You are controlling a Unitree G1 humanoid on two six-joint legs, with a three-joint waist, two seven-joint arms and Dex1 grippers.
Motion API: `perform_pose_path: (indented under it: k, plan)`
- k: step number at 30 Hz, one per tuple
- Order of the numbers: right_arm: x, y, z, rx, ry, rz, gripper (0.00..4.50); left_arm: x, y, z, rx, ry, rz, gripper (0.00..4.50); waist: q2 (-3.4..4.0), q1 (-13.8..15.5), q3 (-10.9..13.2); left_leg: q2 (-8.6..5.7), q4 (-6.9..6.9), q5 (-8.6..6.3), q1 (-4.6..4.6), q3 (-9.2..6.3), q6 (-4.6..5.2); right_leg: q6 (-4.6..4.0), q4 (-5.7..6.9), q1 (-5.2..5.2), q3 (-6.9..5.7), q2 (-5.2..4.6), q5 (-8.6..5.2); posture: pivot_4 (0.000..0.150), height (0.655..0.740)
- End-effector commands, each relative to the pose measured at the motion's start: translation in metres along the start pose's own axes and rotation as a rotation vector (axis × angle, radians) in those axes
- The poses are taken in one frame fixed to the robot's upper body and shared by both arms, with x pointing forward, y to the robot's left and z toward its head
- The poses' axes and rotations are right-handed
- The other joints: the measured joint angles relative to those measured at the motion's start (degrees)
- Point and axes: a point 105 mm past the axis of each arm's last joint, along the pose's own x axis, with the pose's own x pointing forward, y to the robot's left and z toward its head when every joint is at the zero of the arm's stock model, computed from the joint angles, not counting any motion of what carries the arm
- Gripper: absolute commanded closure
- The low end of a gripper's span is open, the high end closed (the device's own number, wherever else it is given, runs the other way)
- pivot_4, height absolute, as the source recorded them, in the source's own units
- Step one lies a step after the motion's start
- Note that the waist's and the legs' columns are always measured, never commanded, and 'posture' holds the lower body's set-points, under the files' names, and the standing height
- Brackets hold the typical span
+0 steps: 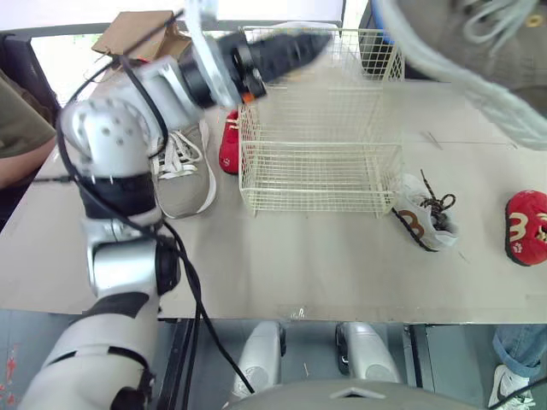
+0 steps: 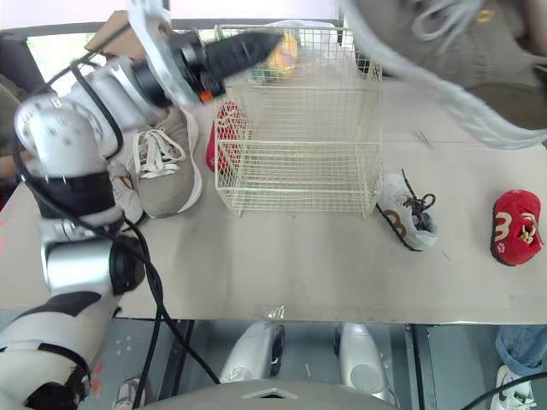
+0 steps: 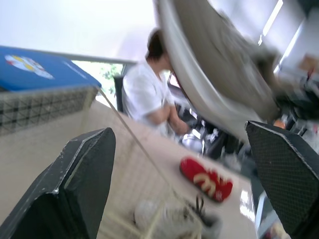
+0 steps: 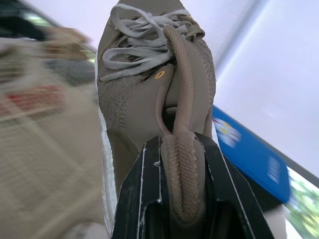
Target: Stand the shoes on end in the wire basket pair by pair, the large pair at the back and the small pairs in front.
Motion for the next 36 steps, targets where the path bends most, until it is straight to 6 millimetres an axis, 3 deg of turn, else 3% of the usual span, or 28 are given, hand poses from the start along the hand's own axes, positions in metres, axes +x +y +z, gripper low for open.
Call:
perform_pose_path:
  k: [1, 5, 10, 12, 14, 15, 18, 23, 25, 28, 32, 36]
  plan:
    - [0.022, 0.031, 0.004, -0.046, 0.048, 0.252, 4.44, -0.003, -0.006, 0.030, 0.012, 0.015, -0.085, 0.00, -0.06, -0.28, 0.04, 0.00, 0.00, 0.00, 0.00, 0.02, 0.00, 0.01, 0.00, -0.02, 0.01, 0.00, 0.00, 0.150, 0.7400]
    - [0.045, 0.045, -0.006, -0.137, 0.093, 0.402, 4.44, 0.001, -0.025, -0.003, 0.121, 0.327, -0.232, 0.00, -0.07, -0.08, 0.07, -0.04, -0.04, 0.00, -0.07, 0.06, -0.01, 0.03, -0.13, -0.04, 0.03, -0.06, -0.01, 0.150, 0.7400]
    - [0.068, 0.046, -0.003, -0.266, 0.040, 0.494, 4.44, -0.023, -0.026, -0.070, 0.275, 0.741, -0.392, 0.00, -0.07, -0.22, 0.12, -0.07, 0.03, 0.14, -0.70, 0.03, -0.24, 0.09, -0.10, -0.66, 0.00, -0.13, -0.03, 0.150, 0.7400]
    - [0.074, 0.046, 0.002, -0.292, 0.014, 0.522, 4.44, -0.032, -0.020, -0.090, 0.337, 0.837, -0.423, 0.00, -0.04, -0.38, 0.15, -0.07, 0.07, 0.15, -0.91, 0.09, -0.27, 0.08, -0.02, -0.92, 0.06, -0.12, -0.02, 0.150, 0.7400]
    - [0.078, 0.048, 0.006, -0.310, -0.007, 0.552, 4.44, -0.032, -0.019, -0.097, 0.333, 0.845, -0.431, 0.00, -0.06, -0.36, 0.21, -0.03, 0.05, 0.15, -0.94, 0.06, -0.27, 0.06, 0.01, -0.97, 0.04, -0.09, -0.03, 0.150, 0.7400]
    - [0.079, 0.049, 0.007, -0.314, -0.011, 0.568, 4.48, -0.031, -0.019, -0.099, 0.329, 0.839, -0.431, 0.25, -0.05, -0.33, 0.24, -0.02, 0.05, 0.15, -1.01, 0.05, -0.27, 0.06, 0.02, -1.04, 0.02, -0.09, -0.03, 0.150, 0.7400]
    - [0.082, 0.055, 0.015, -0.293, -0.054, 0.603, 4.50, -0.030, -0.025, -0.101, 0.271, 0.797, -0.442, 1.22, -0.04, -0.25, 0.25, -0.03, 0.08, 0.15, -1.15, 0.03, -0.26, 0.06, 0.02, -1.15, 0.00, -0.10, -0.03, 0.150, 0.7400]
    - [0.084, 0.052, 0.013, -0.260, -0.054, 0.555, 4.50, -0.024, -0.025, -0.092, 0.226, 0.638, -0.372, 3.69, -0.05, 0.08, 0.25, -0.06, 0.14, 0.14, -1.16, 0.01, -0.24, 0.07, 0.14, -1.14, -0.03, -0.15, -0.03, 0.150, 0.7400]
    - [0.082, 0.039, 0.005, -0.227, -0.002, 0.449, 3.50, -0.022, -0.023, -0.082, 0.215, 0.540, -0.318, 4.17, -0.06, 0.49, 0.26, -0.07, 0.19, 0.14, -1.18, -0.04, -0.24, 0.07, 0.19, -1.13, -0.08, -0.17, -0.03, 0.150, 0.7400]
    - [0.072, 0.010, -0.006, -0.107, 0.062, 0.219, 2.31, -0.014, -0.017, -0.060, 0.197, 0.365, -0.207, 4.28, -0.11, 0.80, 0.28, -0.14, 0.35, 0.13, -1.23, -0.08, -0.22, 0.08, 0.31, -1.13, -0.14, -0.26, -0.03, 0.150, 0.7400]
    - [0.052, -0.014, -0.014, 0.086, 0.046, -0.013, 2.25, -0.007, -0.014, -0.034, 0.234, 0.170, -0.093, 4.28, -0.14, 0.54, 0.28, -0.16, 0.77, 0.04, -1.32, -0.13, -0.07, 0.10, 0.52, -1.11, -0.15, -0.27, -0.01, 0.150, 0.7400]
    - [0.046, -0.019, -0.024, 0.251, 0.015, -0.132, 2.25, 0.001, -0.010, -0.023, 0.324, 0.029, 0.009, 4.29, -0.20, -0.07, 0.25, -0.19, 0.84, 0.03, -1.12, -0.15, -0.04, 0.11, 0.64, -0.94, -0.14, -0.29, 0.00, 0.150, 0.7400]
